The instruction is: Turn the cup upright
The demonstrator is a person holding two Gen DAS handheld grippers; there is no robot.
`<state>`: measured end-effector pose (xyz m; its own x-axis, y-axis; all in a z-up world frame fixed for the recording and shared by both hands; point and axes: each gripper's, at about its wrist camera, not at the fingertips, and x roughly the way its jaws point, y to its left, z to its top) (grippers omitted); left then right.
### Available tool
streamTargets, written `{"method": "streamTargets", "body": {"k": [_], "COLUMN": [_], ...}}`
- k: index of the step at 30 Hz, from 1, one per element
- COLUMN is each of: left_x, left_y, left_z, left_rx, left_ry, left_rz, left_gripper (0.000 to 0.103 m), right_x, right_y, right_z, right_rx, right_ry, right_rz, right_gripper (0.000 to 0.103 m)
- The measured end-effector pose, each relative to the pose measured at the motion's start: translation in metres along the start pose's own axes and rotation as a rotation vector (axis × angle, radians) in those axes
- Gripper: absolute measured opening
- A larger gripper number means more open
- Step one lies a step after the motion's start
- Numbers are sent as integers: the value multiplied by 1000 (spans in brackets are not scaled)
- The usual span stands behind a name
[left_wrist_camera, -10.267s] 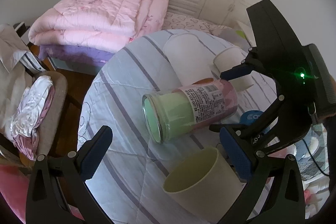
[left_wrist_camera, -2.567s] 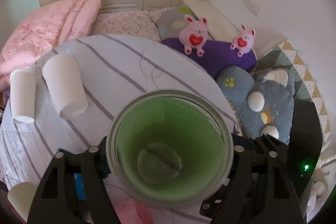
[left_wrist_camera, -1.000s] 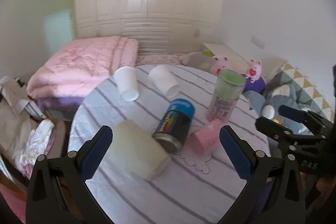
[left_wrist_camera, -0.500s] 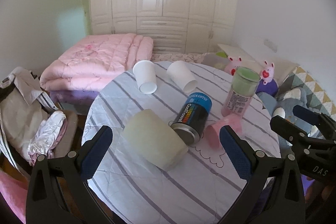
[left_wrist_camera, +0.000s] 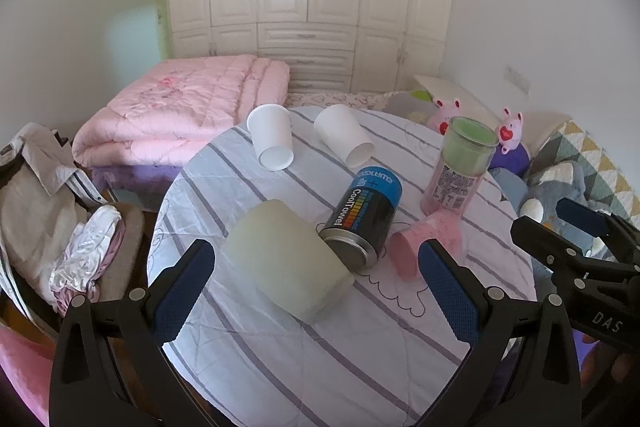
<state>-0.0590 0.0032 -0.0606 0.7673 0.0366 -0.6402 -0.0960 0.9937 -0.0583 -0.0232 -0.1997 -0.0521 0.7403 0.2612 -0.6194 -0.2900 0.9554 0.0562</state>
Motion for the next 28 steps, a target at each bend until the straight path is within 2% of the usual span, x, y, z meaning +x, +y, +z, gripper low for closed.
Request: {"method": "streamTargets", "body": {"k": [7,14,28], "left_x": [5,11,23], "left_y": [-6,-18,-33], "left_z": [6,14,23], "left_rx": [10,38,93], "left_ry": [-49,-82,-107], "left_rz": [27,-11,18], "left_gripper": [103,103,103], "right_x": [9,17,40], "right_y": [-9,-17,-32], "right_z": [3,6,12], "right_rx": [18,22,55], "right_ry": [7,1,34], "right_rz": [0,-16,-17], "right_gripper": [87,87,87]}}
